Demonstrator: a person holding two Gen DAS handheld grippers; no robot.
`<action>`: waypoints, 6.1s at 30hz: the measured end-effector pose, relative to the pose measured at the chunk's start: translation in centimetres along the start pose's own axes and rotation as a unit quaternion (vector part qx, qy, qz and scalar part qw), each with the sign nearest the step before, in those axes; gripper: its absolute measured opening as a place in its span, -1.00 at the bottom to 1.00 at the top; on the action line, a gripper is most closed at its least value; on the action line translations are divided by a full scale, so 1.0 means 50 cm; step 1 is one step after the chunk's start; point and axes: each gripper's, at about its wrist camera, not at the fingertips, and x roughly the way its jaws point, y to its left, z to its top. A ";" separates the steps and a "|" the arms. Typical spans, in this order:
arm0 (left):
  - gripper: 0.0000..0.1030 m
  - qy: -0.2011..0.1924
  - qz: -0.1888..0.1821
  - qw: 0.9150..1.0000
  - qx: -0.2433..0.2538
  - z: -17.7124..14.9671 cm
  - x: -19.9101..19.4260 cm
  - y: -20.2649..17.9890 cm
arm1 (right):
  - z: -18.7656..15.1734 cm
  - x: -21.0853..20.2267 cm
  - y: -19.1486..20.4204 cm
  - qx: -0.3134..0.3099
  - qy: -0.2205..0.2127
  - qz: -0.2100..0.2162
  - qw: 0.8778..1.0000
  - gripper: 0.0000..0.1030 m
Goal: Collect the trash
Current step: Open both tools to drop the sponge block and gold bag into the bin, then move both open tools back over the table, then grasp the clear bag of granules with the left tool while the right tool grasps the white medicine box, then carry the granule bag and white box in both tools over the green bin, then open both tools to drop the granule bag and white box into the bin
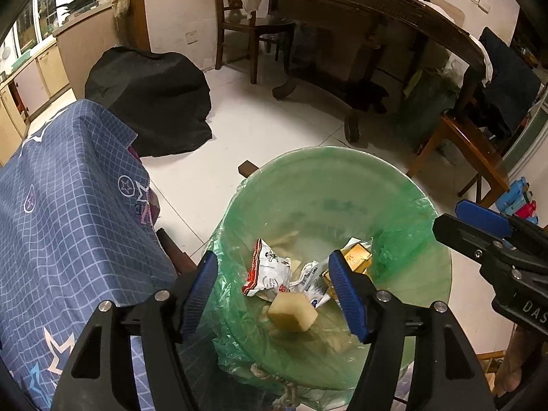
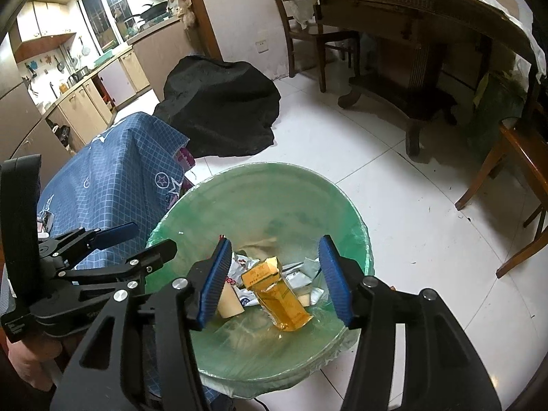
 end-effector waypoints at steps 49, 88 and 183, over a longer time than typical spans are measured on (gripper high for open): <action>0.77 -0.072 0.184 0.958 -0.209 -0.374 -0.446 0.972 | -0.074 0.136 0.979 -0.410 -0.005 0.212 0.887 0.23; -0.14 -0.127 0.127 0.938 -0.297 -0.533 -0.567 0.911 | -0.042 0.010 0.743 -0.148 0.037 0.355 0.922 -0.75; 0.02 -0.018 -0.045 0.999 0.008 0.014 -0.028 -0.004 | 0.003 -0.035 0.003 0.056 -0.028 0.047 0.997 -0.70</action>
